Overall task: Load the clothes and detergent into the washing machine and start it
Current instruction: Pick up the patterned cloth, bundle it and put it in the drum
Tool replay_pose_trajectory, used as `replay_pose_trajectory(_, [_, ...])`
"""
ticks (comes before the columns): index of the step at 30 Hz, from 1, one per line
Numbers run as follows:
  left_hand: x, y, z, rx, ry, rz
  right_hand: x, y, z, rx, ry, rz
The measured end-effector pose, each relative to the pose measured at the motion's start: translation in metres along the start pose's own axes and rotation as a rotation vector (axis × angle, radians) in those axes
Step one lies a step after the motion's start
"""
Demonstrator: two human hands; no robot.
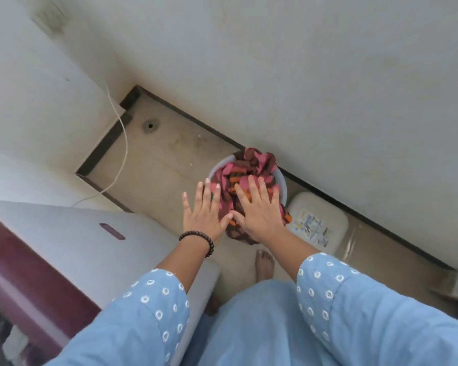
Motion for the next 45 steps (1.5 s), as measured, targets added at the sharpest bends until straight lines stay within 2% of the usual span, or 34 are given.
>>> replay_pose_trajectory(6, [-0.033, 0.057, -0.034, 0.062, 0.065, 0.021, -0.052, 0.07, -0.012, 0.097, 0.11, -0.023])
replay_pose_trajectory(17, [-0.083, 0.126, -0.092, 0.174, 0.135, 0.088, -0.114, 0.157, -0.052, 0.278, 0.225, -0.092])
replay_pose_trajectory(29, [-0.109, 0.18, -0.112, 0.297, 0.189, 0.185, -0.173, 0.234, -0.07, 0.607, 0.435, -0.201])
replay_pose_trajectory(32, [-0.108, 0.181, -0.114, 0.297, 0.199, 0.231, -0.178, 0.236, -0.071, 0.576, 0.486, -0.294])
replay_pose_trajectory(35, [-0.103, 0.179, -0.116, 0.294, 0.176, 0.307, -0.171, 0.226, -0.078, 0.462, 0.445, -0.456])
replay_pose_trajectory(42, [-0.092, 0.144, -0.112, 0.422, -0.164, 0.922, -0.132, 0.147, -0.068, 0.146, 0.481, -1.128])
replay_pose_trajectory(45, [-0.084, 0.117, -0.106, 0.419, -0.239, 1.103, -0.111, 0.108, -0.054, 0.09, 0.472, -1.382])
Point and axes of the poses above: each hand's wrist, its own z-axis away from the middle knuckle, its own y-axis out of the palm, x = y × z, the point moved 8 cm from there along -z, towards the middle knuckle, and after that the axes turned 2 degrees about -z, right-handed, at the moved point
